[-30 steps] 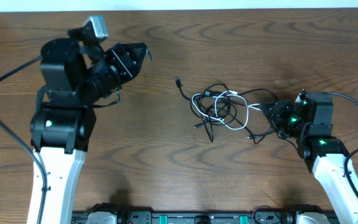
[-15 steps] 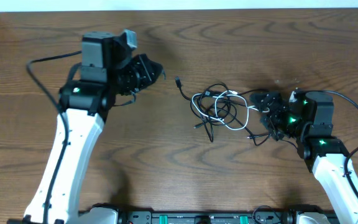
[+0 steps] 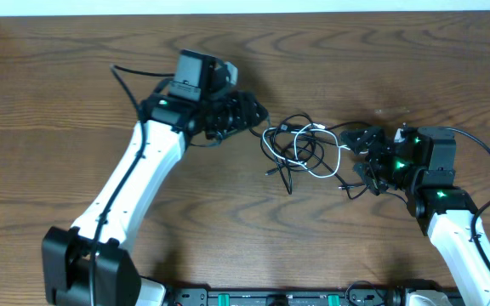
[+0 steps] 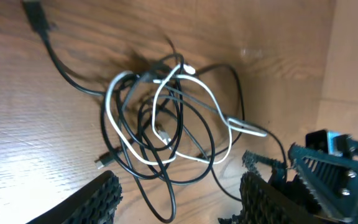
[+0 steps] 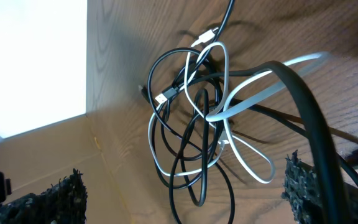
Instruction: Untangle cables
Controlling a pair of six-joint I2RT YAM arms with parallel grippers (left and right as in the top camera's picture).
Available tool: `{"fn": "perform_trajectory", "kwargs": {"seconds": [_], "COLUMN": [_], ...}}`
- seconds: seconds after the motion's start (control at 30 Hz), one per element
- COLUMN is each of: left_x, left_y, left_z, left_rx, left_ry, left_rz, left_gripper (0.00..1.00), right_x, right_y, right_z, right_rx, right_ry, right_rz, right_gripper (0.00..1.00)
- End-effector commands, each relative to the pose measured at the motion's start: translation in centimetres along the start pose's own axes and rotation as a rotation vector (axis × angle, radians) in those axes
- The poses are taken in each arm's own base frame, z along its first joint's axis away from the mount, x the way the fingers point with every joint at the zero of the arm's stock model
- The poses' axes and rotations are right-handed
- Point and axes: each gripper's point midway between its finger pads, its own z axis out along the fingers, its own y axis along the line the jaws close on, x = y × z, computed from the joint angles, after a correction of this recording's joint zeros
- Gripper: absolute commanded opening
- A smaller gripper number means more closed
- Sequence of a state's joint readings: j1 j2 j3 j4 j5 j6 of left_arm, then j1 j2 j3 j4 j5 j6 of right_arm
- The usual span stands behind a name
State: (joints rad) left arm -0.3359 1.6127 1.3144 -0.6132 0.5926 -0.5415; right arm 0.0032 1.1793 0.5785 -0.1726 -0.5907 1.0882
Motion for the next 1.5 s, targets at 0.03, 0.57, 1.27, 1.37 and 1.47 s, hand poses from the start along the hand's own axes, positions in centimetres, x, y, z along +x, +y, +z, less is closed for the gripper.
{"fn": "perform_trajectory", "kwargs": {"seconds": [0.03,0.57,1.27,1.37,1.47], "left_x": [0.4,2.2,3.2,3.5,3.6], "left_y": [-0.6,3.9,5.3,5.1,4.7], "left_z": [1.5,6.6,9.9,10.0,10.3], "left_rx": [-0.023,-0.277,-0.309,-0.308,-0.309], "left_ry": [0.019,0.046,0.089,0.093,0.087], "left_rz": [0.04,-0.113,-0.187,-0.18,-0.161], "left_gripper": [0.62,0.62,0.46,0.45,0.45], "right_x": [-0.1,-0.2,-0.3,-0.3,-0.3], "right_y": [-0.5,-0.5,-0.5,-0.5,-0.5], "right_z": [0.0,0.0,0.0,0.0,0.0], "right_rx": [0.01,0.012,0.013,0.013,0.013], "right_ry": [-0.003,-0.006,-0.014,-0.014,-0.014], "right_rz": [0.019,0.019,0.017,0.017,0.017], "right_gripper": [0.99,0.99,0.99,0.99,0.99]}}
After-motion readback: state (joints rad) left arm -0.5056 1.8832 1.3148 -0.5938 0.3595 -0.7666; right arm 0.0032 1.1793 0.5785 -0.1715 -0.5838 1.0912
